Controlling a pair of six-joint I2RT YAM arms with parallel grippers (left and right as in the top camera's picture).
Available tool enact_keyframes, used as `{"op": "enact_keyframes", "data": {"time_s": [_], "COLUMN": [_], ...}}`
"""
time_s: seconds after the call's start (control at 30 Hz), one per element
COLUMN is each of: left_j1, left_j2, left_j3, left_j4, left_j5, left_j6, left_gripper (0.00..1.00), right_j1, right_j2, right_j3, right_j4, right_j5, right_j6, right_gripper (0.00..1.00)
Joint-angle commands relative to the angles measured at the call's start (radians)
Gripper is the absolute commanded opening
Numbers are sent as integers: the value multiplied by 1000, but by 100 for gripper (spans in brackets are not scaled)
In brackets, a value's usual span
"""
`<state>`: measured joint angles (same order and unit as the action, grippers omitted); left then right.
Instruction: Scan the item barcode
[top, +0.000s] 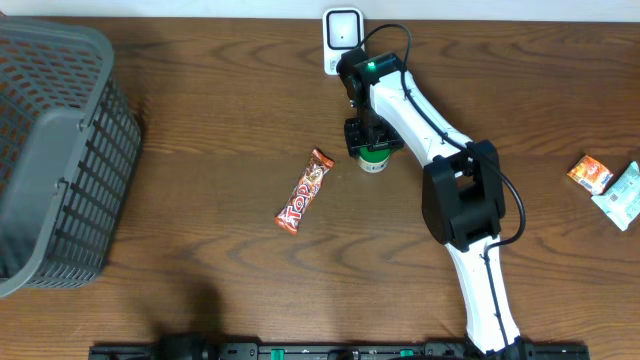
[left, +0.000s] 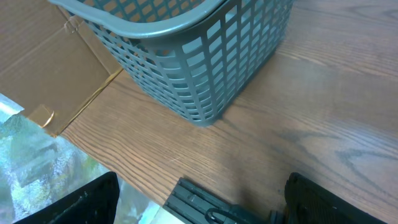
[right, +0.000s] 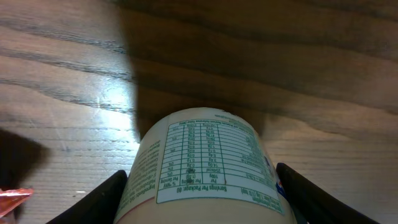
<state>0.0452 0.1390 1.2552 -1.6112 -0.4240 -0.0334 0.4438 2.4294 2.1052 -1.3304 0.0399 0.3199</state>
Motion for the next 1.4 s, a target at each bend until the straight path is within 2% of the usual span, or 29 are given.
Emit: {"op": "enact_keyframes", "data": {"time_s": [0.0,0.2,0.3,0.43,0.83,0.93,1.13,1.2,1.23,1.27,1.37], "left_j1": [2,2,2,2,2,2,2,2,2,2,2], "left_j2": [-6,-6,-6,-6,-6,-6,-6,-6,-6,-6,-6], "left_j3": [3,3,3,3,3,3,3,3,3,3,3], "left_j4": [-77,-78,-78,-78,-78,-78,-77,-78,-78,-77,-78], "left_j5": [-6,-6,-6,-6,-5,-6,-6,-6,-6,-6,-6], "left_j6": [-6,-6,-6,-6,-6,-6,-6,-6,-6,-6,-6], "left_gripper": [86,86,86,86,86,86,86,86,86,86,86], "right_j1": [23,35,35,35,34,33,31,32,32,32,32], "right_j2": [11,11,11,11,11,11,11,11,11,11,11], "right_j3": [-27,-27,-27,-27,-27,-27,-27,-27,-27,-27,-27], "right_j4": [8,-35,-51,-50,-41,-19,-12,-11,-10,-6,-4], "right_j5": [-36,-69,-69,-69,-93,-90,-82,-82,-81,-78,-64], "right_j6": [33,66,122,190,509,571,578,579,585,585,560], "right_gripper": [46,60,84,96,99,88,78,82,94,99,99]}}
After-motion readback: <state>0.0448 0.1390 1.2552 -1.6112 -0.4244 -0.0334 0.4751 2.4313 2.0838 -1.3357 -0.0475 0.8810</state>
